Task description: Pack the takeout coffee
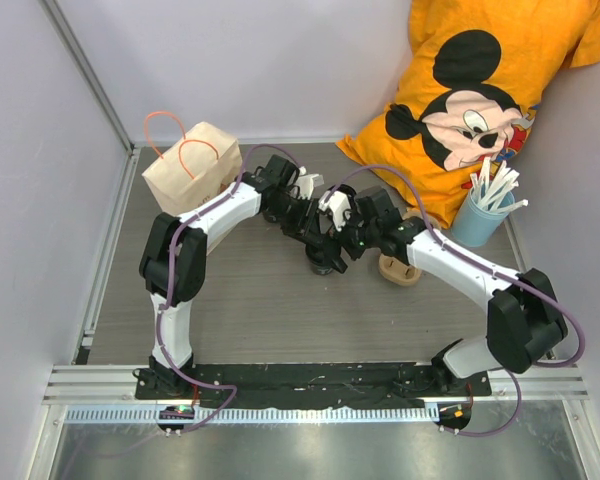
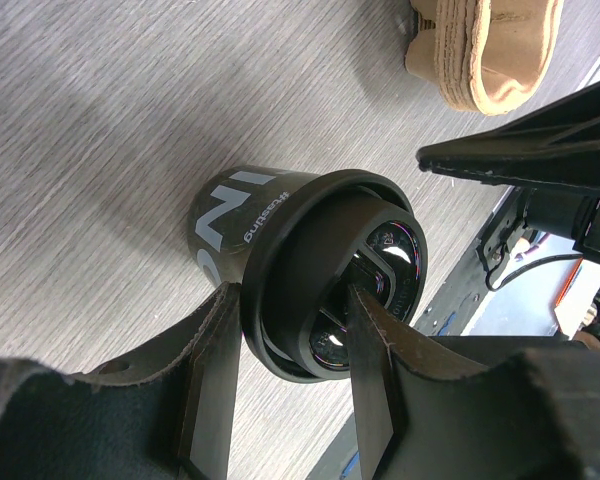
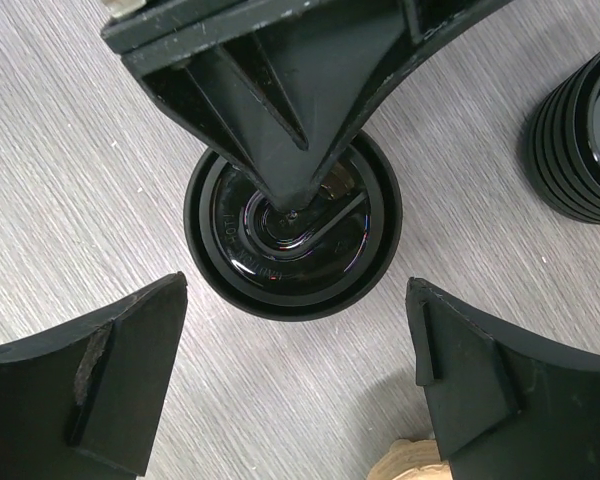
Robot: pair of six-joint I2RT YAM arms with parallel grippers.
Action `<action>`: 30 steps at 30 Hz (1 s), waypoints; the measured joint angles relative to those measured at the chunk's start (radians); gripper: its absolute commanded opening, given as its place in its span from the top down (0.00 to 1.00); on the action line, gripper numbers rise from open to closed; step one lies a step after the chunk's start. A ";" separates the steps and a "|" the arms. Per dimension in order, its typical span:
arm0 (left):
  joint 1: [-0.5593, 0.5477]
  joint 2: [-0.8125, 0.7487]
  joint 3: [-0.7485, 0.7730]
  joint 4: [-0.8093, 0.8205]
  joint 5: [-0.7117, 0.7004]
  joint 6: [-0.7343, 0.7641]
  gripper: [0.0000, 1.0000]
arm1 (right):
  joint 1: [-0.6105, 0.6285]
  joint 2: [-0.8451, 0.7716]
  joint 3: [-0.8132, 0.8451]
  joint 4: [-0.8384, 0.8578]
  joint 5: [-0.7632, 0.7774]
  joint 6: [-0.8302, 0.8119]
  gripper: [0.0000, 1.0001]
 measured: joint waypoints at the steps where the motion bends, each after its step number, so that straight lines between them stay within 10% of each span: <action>1: 0.000 0.000 0.000 0.000 0.000 0.000 1.00 | 0.000 0.003 0.000 0.000 0.000 -0.005 0.05; 30: 0.000 -0.002 -0.003 0.001 0.001 0.001 1.00 | -0.003 0.069 0.012 0.004 -0.043 -0.035 0.13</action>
